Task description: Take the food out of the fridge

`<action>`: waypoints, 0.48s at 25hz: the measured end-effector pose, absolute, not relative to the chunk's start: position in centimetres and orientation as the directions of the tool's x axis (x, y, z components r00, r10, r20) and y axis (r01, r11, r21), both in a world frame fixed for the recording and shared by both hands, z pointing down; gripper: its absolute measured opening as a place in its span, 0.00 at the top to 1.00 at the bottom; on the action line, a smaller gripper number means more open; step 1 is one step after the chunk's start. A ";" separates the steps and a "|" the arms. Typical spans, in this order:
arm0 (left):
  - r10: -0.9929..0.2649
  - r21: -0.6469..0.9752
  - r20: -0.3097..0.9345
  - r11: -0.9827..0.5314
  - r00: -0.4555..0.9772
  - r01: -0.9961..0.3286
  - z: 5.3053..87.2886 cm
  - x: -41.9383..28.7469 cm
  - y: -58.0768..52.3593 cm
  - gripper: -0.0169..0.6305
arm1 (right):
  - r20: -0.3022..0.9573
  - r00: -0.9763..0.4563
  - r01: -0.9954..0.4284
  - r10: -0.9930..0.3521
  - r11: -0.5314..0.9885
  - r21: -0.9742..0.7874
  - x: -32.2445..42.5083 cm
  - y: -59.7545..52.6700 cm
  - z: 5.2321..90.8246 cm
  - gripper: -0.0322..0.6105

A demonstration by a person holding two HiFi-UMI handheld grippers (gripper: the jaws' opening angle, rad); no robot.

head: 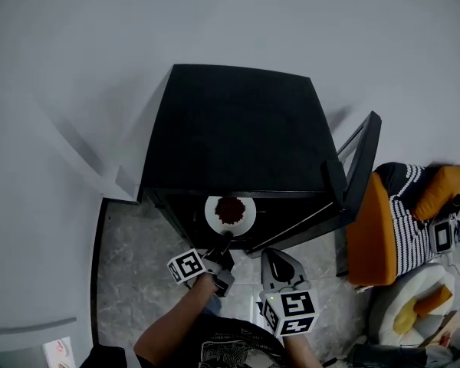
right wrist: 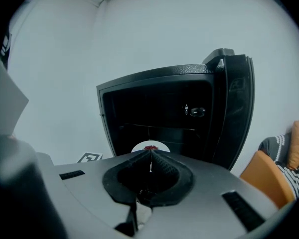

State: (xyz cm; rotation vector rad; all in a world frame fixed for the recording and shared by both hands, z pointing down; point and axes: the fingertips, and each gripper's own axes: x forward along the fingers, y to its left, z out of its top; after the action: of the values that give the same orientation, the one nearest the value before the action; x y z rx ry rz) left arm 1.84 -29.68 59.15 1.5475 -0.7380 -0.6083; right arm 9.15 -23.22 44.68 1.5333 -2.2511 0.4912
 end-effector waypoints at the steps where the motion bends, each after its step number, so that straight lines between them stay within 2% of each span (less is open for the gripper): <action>1: -0.757 0.993 0.036 -0.047 0.652 -0.109 58.7 1.8 -29.2 0.94 | 0.484 -0.343 -0.934 -0.805 0.349 -0.080 9.2 -22.7 44.7 0.91; 4: -0.767 0.994 0.007 -0.063 0.642 -0.087 57.2 1.9 -27.7 0.94 | 0.475 -0.357 -0.929 -0.804 0.359 -0.091 9.2 -21.4 44.7 0.91; 8: -0.781 0.991 -0.130 -0.110 0.610 0.070 53.3 2.5 -25.3 0.94 | 0.466 -0.377 -0.922 -0.800 0.375 -0.103 8.8 -19.7 44.9 0.92; 12: -0.802 0.991 -0.133 -0.117 0.582 0.066 51.7 1.9 -23.3 0.94 | 0.444 -0.404 -0.911 -0.800 0.397 -0.114 8.2 -18.4 44.4 0.91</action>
State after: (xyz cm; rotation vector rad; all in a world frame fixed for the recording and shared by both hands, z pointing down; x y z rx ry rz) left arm 1.92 -23.33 51.66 1.5160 -0.6517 -0.8349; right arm 8.18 -18.43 44.41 1.4886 -2.3410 0.4918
